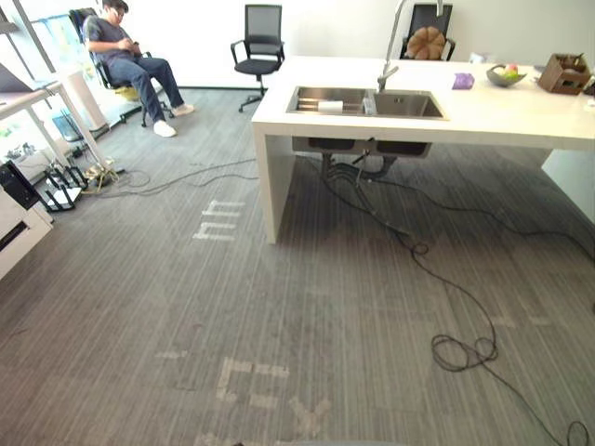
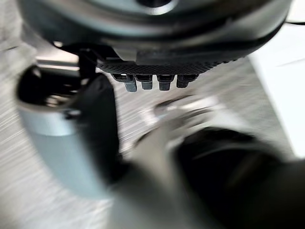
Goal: Walk over to the sink, pick up the cup, carry it to the dishwasher, place the cup inside the dishwasher, then close the dishwasher door
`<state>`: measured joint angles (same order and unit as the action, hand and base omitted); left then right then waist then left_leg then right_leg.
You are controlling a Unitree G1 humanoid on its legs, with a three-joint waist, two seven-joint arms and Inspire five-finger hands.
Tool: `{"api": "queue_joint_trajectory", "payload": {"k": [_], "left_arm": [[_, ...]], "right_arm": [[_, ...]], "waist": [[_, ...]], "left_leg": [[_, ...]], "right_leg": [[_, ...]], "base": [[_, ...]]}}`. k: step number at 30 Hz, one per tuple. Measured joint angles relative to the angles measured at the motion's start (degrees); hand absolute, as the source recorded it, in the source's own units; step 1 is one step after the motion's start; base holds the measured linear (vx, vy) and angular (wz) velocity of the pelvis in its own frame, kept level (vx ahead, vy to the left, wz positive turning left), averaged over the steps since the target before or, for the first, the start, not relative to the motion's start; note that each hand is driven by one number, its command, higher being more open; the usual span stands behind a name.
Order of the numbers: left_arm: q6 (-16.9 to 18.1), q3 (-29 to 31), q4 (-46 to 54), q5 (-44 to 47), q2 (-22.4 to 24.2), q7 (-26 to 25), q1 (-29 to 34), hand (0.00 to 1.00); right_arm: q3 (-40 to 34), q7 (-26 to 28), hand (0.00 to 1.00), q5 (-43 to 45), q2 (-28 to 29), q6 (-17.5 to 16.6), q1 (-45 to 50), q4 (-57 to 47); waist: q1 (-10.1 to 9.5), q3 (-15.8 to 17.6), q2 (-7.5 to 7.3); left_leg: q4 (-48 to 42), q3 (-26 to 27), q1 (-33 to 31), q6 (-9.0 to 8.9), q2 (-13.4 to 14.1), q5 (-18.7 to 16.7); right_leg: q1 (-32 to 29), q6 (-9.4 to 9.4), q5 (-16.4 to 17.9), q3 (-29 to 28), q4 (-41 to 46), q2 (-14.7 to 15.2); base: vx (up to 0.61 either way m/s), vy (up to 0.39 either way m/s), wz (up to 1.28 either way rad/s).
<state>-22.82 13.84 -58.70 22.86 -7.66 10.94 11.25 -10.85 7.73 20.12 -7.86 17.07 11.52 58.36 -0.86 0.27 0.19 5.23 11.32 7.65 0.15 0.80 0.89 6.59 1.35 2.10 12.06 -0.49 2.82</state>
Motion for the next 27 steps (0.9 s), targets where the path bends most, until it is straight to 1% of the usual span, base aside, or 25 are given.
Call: {"api": "queue_joint_trajectory", "payload": {"k": [1, 2, 4, 6, 7, 8, 9, 11, 15, 17, 20, 22, 27], "left_arm": [[1.15, -0.77, 0.13, -1.99, -0.03, 1.18, -0.45, 1.00], [2.59, -1.40, 0.19, -3.70, -0.02, 2.33, -0.65, 1.00], [3.80, -2.16, 0.29, -4.92, -0.07, 3.09, -0.92, 1.00], [4.66, -3.26, 0.34, -5.38, -0.37, 3.38, -1.17, 1.00], [5.39, -3.79, 0.36, -6.17, -0.40, 3.85, -1.28, 1.00], [6.17, -4.26, 0.46, -6.71, -0.44, 4.19, -1.31, 1.00], [6.47, -4.33, 0.49, -7.02, -0.44, 4.29, -1.33, 1.00], [8.33, -5.38, 0.49, -7.06, -0.48, 4.30, -1.15, 1.00], [10.33, -5.45, 0.11, -7.07, -0.45, 4.28, -1.06, 1.00], [11.93, -5.44, -0.30, -7.07, -0.36, 4.08, -0.99, 1.00], [14.98, -5.44, -0.53, -7.03, -0.10, 3.32, -0.63, 1.00], [17.61, -5.43, -0.72, -6.99, 0.12, 2.83, -0.23, 1.00], [21.24, -5.42, -1.16, -6.99, 0.40, 2.84, 0.26, 1.00]], "right_arm": [[-0.02, -0.12, 1.00, -0.41, 0.42, -1.34, -0.24, -0.66], [-0.05, -0.27, 1.00, -3.04, 0.70, -3.09, -0.71, -0.72], [-0.04, -0.13, 1.00, -7.84, 0.93, -4.77, -1.34, -0.67], [-0.05, 1.19, 1.00, -11.36, 0.99, -4.82, -2.15, -0.60], [-0.05, 3.17, 1.00, -14.17, 0.96, -4.53, -2.72, -0.61], [-0.05, 5.28, 1.00, -15.27, 0.82, -3.16, -3.20, -0.55], [-0.05, 6.09, 1.00, -15.18, 0.75, -2.36, -3.39, -0.51], [0.03, 7.72, 1.00, -13.92, 0.42, 0.51, -4.14, 0.04], [0.05, 6.87, 1.00, -10.93, 0.06, 2.02, -4.37, 1.35], [0.04, 6.74, 1.00, -10.00, -0.13, 2.49, -4.38, 1.83], [0.04, 6.14, 1.00, -7.68, -0.44, 3.12, -4.37, 2.00], [0.04, 5.56, 1.00, -5.63, -0.68, 3.71, -4.36, 2.12], [0.02, 4.55, 1.00, -3.32, -0.87, 4.16, -4.36, 2.49]], "waist": [[-0.02, 0.18, -0.12], [-0.01, 0.19, -0.14], [-0.06, 0.37, -0.25], [-0.01, 0.74, -0.16], [0.03, 1.21, -0.20], [0.05, 1.37, -0.43], [0.04, 1.38, -0.32], [0.04, 1.46, -0.38], [0.16, 1.55, -0.50], [0.18, 1.62, -0.54], [0.22, 1.64, -0.54], [0.27, 1.64, -0.55], [0.33, 1.65, -0.57]], "left_leg": [[0.00, -0.12, -0.04, 0.00, -0.21, -0.01], [0.01, -0.19, -0.06, -0.01, -0.47, -0.01], [0.02, -0.21, -0.07, -0.01, -0.63, -0.01], [0.03, -0.39, 0.04, -0.01, -0.67, -0.01], [0.04, -0.71, 0.17, -0.01, -0.70, -0.01], [0.05, -1.07, 0.12, -0.02, -0.72, 0.01], [0.05, -1.24, 0.18, -0.02, -0.73, 0.01], [0.07, -1.46, 0.25, -0.05, -0.73, 0.05], [0.10, -1.46, 0.60, -0.03, -0.75, 0.08], [0.12, -1.50, 0.93, -0.02, -0.80, 0.08], [0.12, -1.58, 0.93, 0.08, -0.84, 0.15], [0.13, -1.65, 0.93, 0.13, -0.87, 0.19], [0.13, -2.01, 0.93, 0.23, -0.97, 0.26]], "right_leg": [[0.30, 0.19, -0.02, 0.32, -0.45, 0.16], [0.51, 0.38, 0.05, 0.68, -0.77, 0.32], [0.75, 0.55, 0.10, 0.98, -1.04, 0.43], [1.05, 0.64, 0.15, 1.24, -1.16, 0.44], [1.39, 0.65, 0.15, 1.57, -1.36, 0.43], [1.50, 0.67, 0.16, 1.93, -1.46, 0.42], [1.63, 0.70, 0.19, 2.09, -1.50, 0.42], [1.67, 0.78, 0.24, 2.26, -1.52, 0.38], [1.98, 0.77, 0.23, 2.23, -1.52, 0.35], [2.31, 0.76, 0.23, 2.24, -1.55, 0.36], [2.32, 0.73, 0.21, 2.26, -1.55, 0.37], [2.34, 0.71, 0.20, 2.31, -1.55, 0.38], [2.49, 0.71, 0.19, 2.62, -1.56, 0.43]], "base": [[0.04, 0.012, 0.13], [0.05, 0.013, 0.15], [0.03, 0.002, 0.10], [0.00, -0.020, 0.08], [-0.03, -0.033, 0.13], [-0.03, -0.030, 0.15], [-0.04, -0.028, 0.13], [-0.04, -0.023, 0.06], [-0.04, -0.017, 0.00], [-0.04, -0.014, 0.00], [-0.04, -0.014, 0.01], [-0.03, -0.016, 0.01], [-0.02, -0.011, 0.03]]}}
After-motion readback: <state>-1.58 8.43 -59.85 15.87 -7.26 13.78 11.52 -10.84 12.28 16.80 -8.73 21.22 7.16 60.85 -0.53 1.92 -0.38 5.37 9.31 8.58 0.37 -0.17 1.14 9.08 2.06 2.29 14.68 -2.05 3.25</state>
